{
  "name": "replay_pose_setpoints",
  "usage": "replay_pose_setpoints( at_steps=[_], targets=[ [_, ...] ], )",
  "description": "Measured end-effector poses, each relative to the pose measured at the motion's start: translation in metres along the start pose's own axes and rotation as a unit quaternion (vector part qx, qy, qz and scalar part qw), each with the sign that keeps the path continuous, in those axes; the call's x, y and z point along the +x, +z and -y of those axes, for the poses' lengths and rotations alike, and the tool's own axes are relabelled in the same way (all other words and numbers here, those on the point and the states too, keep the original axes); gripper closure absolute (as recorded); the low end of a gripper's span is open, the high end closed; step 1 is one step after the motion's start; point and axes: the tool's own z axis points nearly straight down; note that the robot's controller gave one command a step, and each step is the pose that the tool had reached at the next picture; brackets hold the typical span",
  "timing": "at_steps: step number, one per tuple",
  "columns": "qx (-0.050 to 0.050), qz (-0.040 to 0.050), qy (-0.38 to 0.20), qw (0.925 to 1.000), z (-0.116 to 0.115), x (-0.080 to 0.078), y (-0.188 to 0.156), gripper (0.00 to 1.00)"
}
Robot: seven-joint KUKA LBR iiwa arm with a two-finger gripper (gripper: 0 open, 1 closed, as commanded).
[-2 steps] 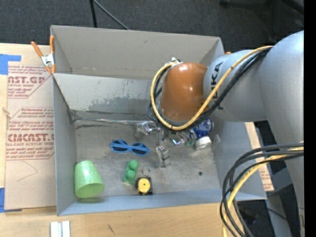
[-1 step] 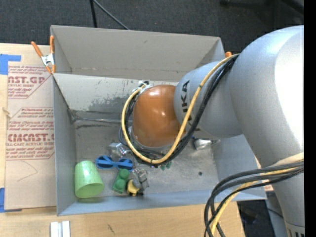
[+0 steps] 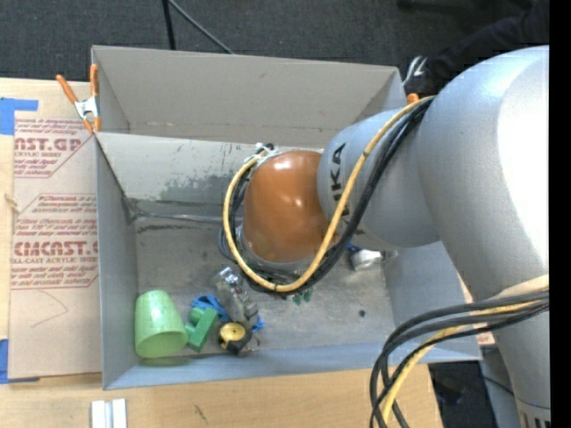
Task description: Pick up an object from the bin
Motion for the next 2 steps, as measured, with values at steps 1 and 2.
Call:
replay_pose_setpoints(
  at_steps=[1,2],
  targets=[
    [0.0,-0.0003,0.0,1.0,0.0,0.0004,0.0007,0.0],
    [0.0,-0.0008,0.001,1.0,0.001,0.0007,0.0004,1.0]
  ],
)
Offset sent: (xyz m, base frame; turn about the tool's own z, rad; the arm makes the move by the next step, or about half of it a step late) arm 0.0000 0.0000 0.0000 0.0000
